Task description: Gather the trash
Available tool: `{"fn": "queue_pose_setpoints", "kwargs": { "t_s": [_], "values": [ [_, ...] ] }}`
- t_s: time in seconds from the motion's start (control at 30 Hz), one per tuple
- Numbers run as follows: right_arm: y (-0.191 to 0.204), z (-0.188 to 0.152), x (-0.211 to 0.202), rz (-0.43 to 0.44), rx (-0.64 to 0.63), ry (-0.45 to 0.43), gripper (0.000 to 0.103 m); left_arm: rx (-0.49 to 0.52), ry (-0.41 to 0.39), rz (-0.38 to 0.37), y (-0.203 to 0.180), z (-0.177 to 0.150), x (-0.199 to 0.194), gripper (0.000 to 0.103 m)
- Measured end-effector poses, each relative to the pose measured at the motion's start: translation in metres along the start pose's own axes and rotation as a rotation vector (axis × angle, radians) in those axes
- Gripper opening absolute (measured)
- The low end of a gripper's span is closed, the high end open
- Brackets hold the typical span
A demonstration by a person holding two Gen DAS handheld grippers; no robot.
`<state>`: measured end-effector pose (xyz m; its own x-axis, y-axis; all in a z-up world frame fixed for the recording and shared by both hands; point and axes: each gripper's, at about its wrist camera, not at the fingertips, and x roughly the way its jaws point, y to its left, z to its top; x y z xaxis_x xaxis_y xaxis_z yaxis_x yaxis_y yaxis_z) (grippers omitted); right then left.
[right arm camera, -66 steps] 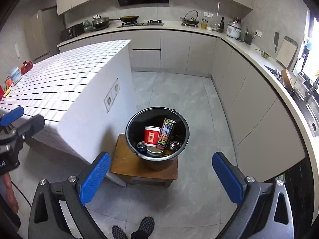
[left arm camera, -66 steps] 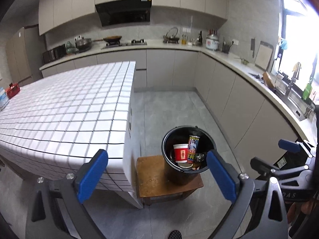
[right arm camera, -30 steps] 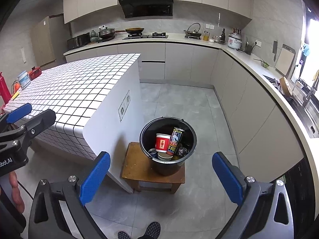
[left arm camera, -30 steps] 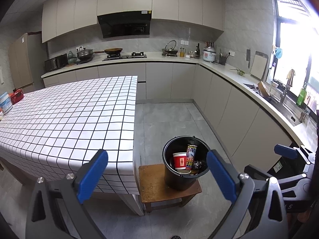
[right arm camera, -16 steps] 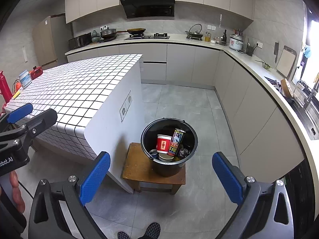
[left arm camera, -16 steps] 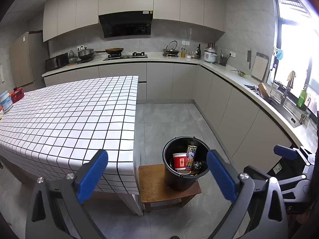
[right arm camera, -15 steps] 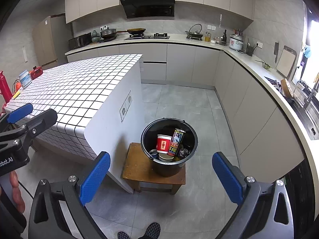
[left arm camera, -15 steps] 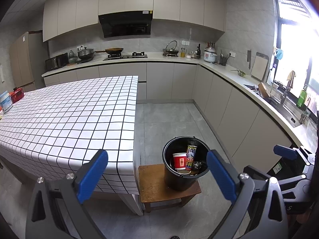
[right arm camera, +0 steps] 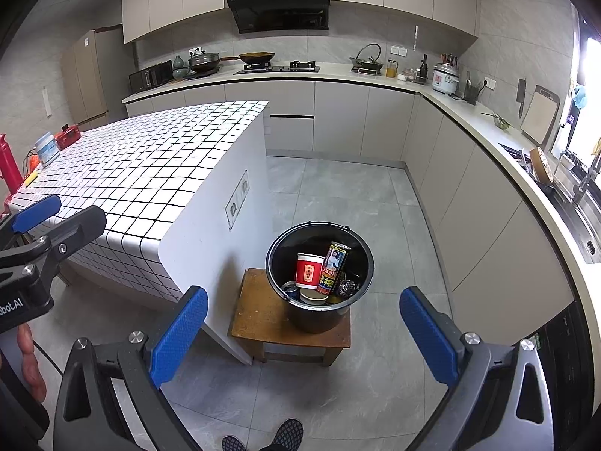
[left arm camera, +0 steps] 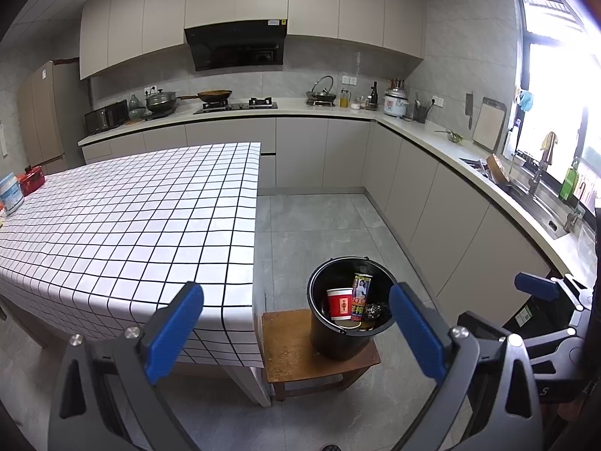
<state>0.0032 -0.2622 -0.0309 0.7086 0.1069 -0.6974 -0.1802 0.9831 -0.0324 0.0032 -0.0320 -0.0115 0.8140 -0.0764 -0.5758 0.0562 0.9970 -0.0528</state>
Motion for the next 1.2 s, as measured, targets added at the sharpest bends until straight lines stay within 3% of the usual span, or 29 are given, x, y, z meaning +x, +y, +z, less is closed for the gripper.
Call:
{"fn": "queue_pose_setpoints", "kwargs": {
  "t_s": [1.2],
  "values": [
    [0.006,0.007,0.0065,-0.007,-0.003,0.007,0.103,-0.013,0.006,-0.026,0.0032,0.0042,0.0067,0.1]
  ]
}}
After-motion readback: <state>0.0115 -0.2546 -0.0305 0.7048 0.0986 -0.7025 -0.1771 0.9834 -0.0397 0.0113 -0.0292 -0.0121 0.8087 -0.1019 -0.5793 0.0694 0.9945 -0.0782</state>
